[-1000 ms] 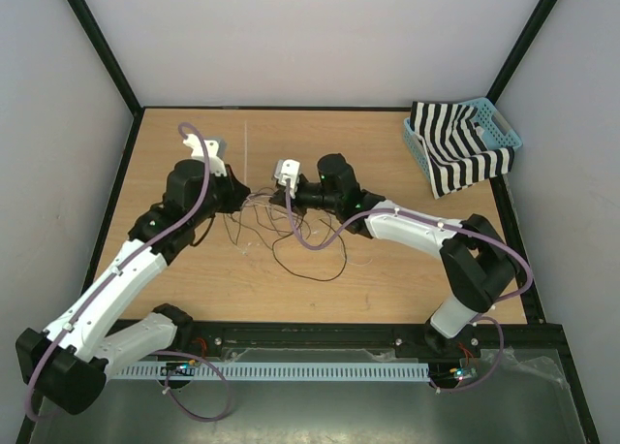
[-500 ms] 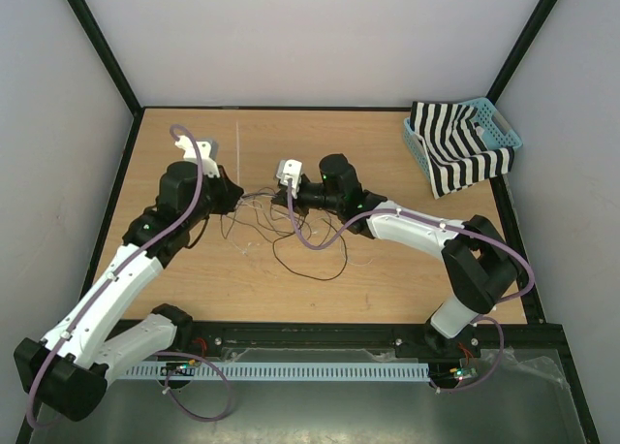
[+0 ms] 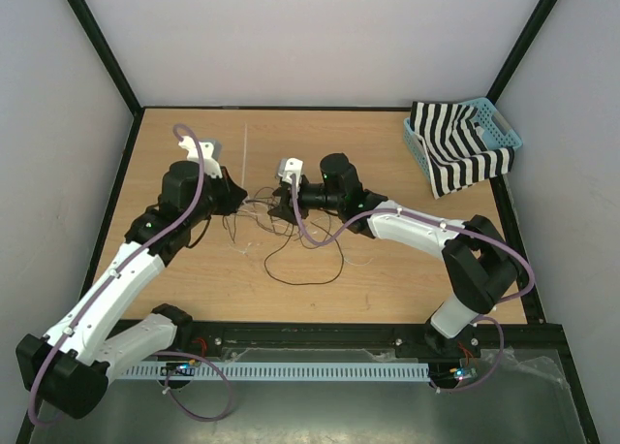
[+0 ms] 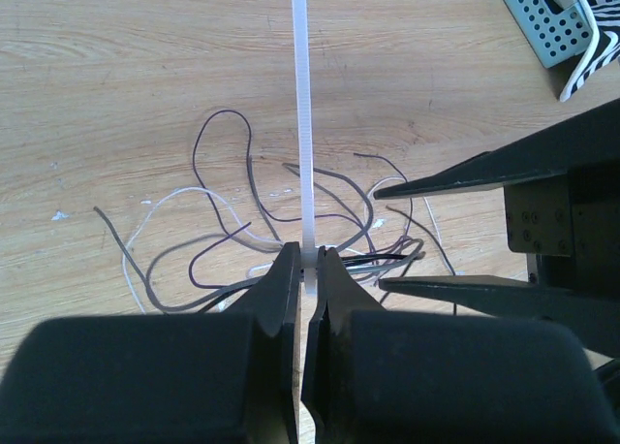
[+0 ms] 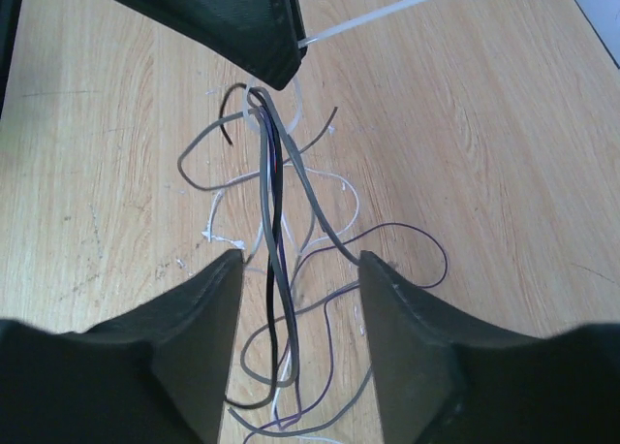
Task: Zip-tie the wires
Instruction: Adjust the cable at the center of the board.
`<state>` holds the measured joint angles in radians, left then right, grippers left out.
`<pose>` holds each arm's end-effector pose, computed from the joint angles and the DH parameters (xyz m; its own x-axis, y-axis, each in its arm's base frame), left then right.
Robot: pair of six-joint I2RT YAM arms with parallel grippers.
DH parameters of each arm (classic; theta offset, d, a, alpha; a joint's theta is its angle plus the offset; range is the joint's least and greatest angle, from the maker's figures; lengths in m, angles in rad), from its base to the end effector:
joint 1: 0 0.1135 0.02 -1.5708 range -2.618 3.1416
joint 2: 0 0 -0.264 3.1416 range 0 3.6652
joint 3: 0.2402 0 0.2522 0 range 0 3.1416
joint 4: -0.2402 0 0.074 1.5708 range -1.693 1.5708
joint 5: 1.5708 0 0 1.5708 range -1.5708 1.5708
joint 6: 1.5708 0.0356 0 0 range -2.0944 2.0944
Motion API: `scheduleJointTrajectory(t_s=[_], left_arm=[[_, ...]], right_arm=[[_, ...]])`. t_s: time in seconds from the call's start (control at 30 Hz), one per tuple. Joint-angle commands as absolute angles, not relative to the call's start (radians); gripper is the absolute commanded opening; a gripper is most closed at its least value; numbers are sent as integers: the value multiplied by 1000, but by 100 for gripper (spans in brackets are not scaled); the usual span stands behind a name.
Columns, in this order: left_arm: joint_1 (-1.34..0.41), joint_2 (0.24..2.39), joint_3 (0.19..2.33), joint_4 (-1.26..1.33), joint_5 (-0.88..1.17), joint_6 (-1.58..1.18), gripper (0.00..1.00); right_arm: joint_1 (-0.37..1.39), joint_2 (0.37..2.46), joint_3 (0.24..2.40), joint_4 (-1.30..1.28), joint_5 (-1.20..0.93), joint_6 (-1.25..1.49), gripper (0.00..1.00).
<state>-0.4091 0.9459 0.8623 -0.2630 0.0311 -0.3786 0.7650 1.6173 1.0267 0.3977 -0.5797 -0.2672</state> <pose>0.1993 -0.0876 0.3297 -0.4465 -0.2091 -0.8700 0.2792 0.8912 -0.3574 0.2541 0.2710 0.2707 0.1220 -0.1891 -0.9744 -0.9694 0.1880 -0.1578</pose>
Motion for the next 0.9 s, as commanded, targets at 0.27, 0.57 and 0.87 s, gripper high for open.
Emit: scheduleJointTrajectory(t_s=[0.27, 0.57, 0.87], left_arm=[[-403, 959, 865, -231, 60, -391, 0], [-403, 964, 869, -231, 57, -390, 0], [-405, 963, 873, -232, 61, -394, 0]], right_arm=[[764, 1408, 912, 505, -555, -234, 73], [948, 1360, 720, 645, -526, -500, 65], [993, 1632, 839, 690, -487, -570, 43]])
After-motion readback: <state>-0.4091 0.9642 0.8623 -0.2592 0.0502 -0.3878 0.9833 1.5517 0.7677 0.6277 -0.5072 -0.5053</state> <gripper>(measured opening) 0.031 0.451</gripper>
